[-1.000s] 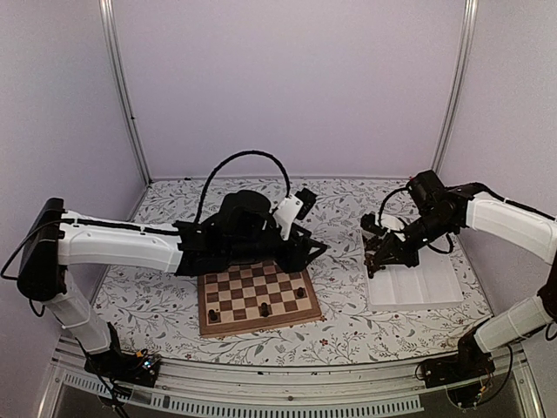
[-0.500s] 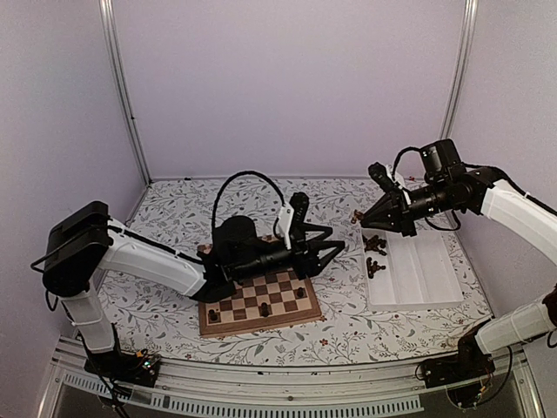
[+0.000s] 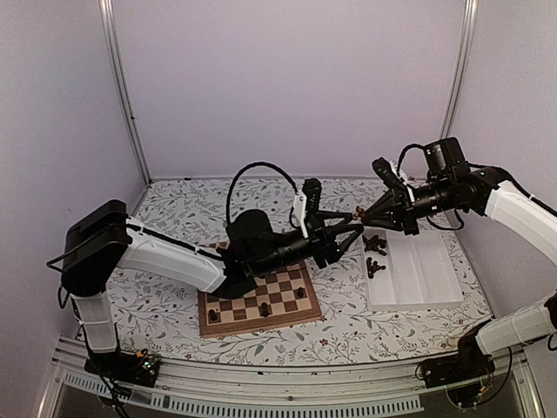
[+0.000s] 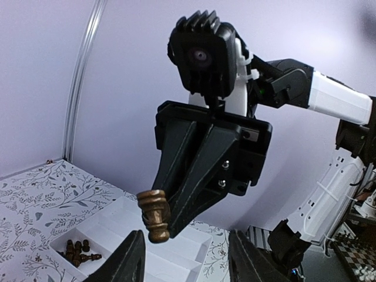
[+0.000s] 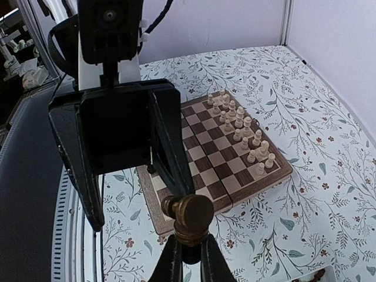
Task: Set up the chess pieces on the board
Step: Pick up the chess piece from the storage box.
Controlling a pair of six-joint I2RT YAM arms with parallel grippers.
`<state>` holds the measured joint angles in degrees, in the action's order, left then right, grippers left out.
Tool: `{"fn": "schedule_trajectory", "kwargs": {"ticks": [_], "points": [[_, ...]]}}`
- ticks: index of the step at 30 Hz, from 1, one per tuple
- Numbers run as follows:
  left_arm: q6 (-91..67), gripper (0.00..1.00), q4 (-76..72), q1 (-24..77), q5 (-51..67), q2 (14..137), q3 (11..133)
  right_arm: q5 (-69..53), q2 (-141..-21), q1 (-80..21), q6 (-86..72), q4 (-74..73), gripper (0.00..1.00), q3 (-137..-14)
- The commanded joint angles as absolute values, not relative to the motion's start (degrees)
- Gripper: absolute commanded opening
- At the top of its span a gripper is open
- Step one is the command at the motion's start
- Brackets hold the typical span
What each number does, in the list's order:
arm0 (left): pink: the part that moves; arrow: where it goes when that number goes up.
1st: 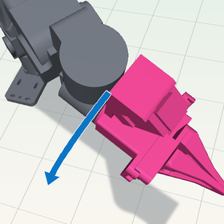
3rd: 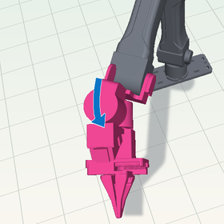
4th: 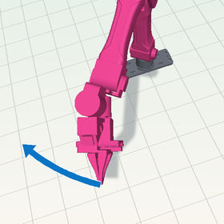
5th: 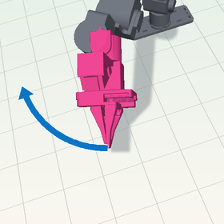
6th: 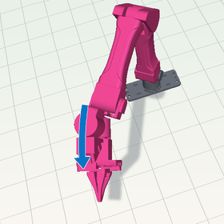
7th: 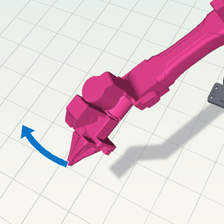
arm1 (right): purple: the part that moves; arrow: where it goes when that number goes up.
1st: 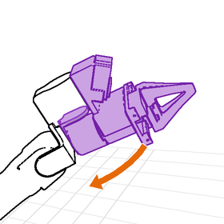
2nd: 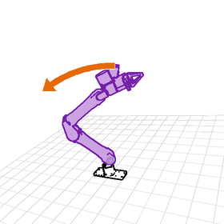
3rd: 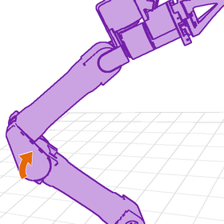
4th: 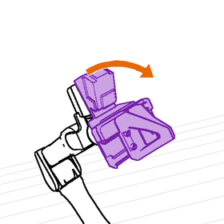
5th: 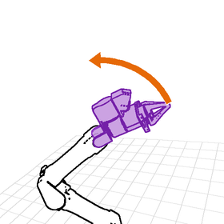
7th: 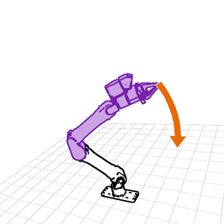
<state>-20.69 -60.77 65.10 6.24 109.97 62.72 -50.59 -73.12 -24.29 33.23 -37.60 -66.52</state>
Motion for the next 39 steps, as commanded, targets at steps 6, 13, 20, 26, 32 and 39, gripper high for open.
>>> {"fn": "schedule_trajectory", "kwargs": {"ticks": [6, 13, 20, 26, 32, 39], "points": [[-22.8, 0.43, -59.7, 65.4, 4.4, 111.9, 66.4, -52.7, -71.0, -24.1, 32.8, -36.6, 0.04, -65.6], [-23.5, 0.3, -58.6, 65.2, 5.6, 112.8, 67.6, -53.0, -70.6, -24.1, 32.8, -36.6, 0.05, -65.2], [-25.8, 0.22, -58.7, 64.5, 6.9, 112.9, 67.8, -52.9, -70.2, -24.1, 32.7, -36.3, 0.05, -64.4], [-26.2, 0.15, -59.3, 64.2, 8.4, 112.9, 67.9, -52.7, -70.1, -24.1, 32.8, -36.2, 0.05, -64.2], [-25.5, 0.05, -58.7, 64.1, 9.1, 111.1, 67.2, -52.0, -70.0, -24.1, 32.7, -35.7, 0.05, -63.8], [-22.2, 0.0, -31.6, 61.0, 12.6, 100.1, 68.1, -43.5, -69.7, -24.0, 35.1, -34.2, 0.05, -59.8]]}}
